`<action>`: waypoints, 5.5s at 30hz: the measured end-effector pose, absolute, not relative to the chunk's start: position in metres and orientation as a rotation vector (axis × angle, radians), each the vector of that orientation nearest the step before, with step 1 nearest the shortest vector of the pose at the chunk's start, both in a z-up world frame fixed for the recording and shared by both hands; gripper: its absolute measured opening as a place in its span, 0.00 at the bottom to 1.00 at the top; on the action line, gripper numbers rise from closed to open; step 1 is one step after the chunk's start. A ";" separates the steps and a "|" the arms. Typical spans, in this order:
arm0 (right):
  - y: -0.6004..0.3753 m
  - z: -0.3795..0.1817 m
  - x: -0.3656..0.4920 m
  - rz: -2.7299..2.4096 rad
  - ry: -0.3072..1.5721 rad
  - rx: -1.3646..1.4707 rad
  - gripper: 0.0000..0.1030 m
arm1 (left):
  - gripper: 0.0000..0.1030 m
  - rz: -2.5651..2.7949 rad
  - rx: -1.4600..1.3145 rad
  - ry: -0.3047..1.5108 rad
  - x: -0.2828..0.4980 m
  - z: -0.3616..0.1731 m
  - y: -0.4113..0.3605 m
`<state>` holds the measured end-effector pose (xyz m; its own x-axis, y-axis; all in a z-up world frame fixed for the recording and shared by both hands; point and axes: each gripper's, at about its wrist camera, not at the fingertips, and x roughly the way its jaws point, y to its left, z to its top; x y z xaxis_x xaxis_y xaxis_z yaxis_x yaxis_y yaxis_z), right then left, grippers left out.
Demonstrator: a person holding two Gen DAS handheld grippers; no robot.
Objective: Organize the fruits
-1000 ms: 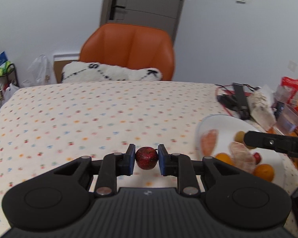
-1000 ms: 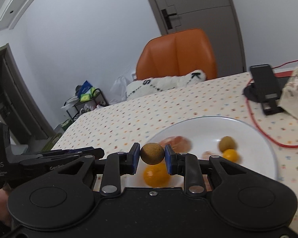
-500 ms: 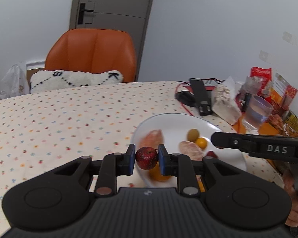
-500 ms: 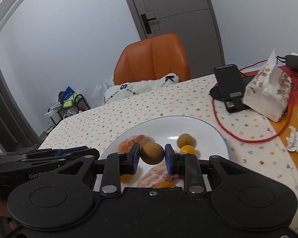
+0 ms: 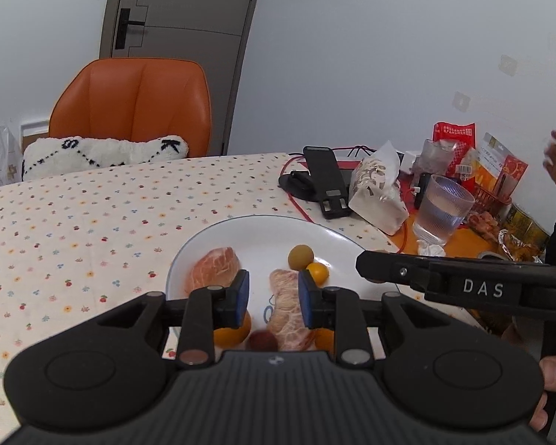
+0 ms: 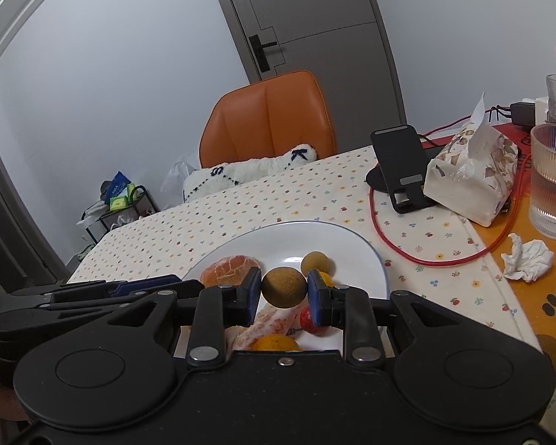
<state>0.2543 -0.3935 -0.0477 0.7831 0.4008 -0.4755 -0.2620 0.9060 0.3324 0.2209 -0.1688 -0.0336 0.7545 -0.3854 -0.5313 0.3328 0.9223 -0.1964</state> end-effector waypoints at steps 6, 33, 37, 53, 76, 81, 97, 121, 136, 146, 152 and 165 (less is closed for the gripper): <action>-0.386 -0.050 0.257 0.384 0.568 0.255 0.25 | 0.26 -0.343 -0.093 0.609 0.218 -0.035 -0.156; -0.338 -0.043 0.247 0.415 0.575 0.219 0.61 | 0.81 -0.158 -0.141 0.642 0.190 -0.031 -0.080; -0.331 -0.042 0.238 0.410 0.579 0.208 0.70 | 0.83 -0.146 -0.135 0.650 0.180 -0.031 -0.071; -0.299 -0.036 0.191 0.463 0.565 0.165 0.98 | 0.95 -0.096 -0.186 0.634 0.128 -0.034 -0.034; -0.292 -0.018 0.132 0.505 0.578 0.153 1.00 | 1.00 -0.042 -0.175 0.573 0.047 -0.004 -0.017; -0.295 -0.012 0.120 0.509 0.576 0.155 1.00 | 1.00 -0.037 -0.153 0.577 0.031 0.004 -0.017; -0.295 0.008 0.081 0.552 0.557 0.119 1.00 | 1.00 -0.014 -0.138 0.554 -0.008 0.023 -0.011; -0.289 0.011 0.067 0.568 0.559 0.106 1.00 | 1.00 -0.016 -0.134 0.554 -0.018 0.025 -0.006; -0.288 0.007 0.069 0.569 0.570 0.111 1.00 | 1.00 -0.017 -0.138 0.562 -0.016 0.020 -0.004; -0.288 0.007 0.069 0.568 0.570 0.112 1.00 | 1.00 -0.015 -0.133 0.560 -0.016 0.020 -0.003; -0.288 0.006 0.070 0.570 0.571 0.112 1.00 | 1.00 -0.018 -0.130 0.561 -0.015 0.020 -0.004; -0.291 0.005 0.070 0.566 0.573 0.113 1.00 | 1.00 -0.015 -0.127 0.567 -0.015 0.020 -0.005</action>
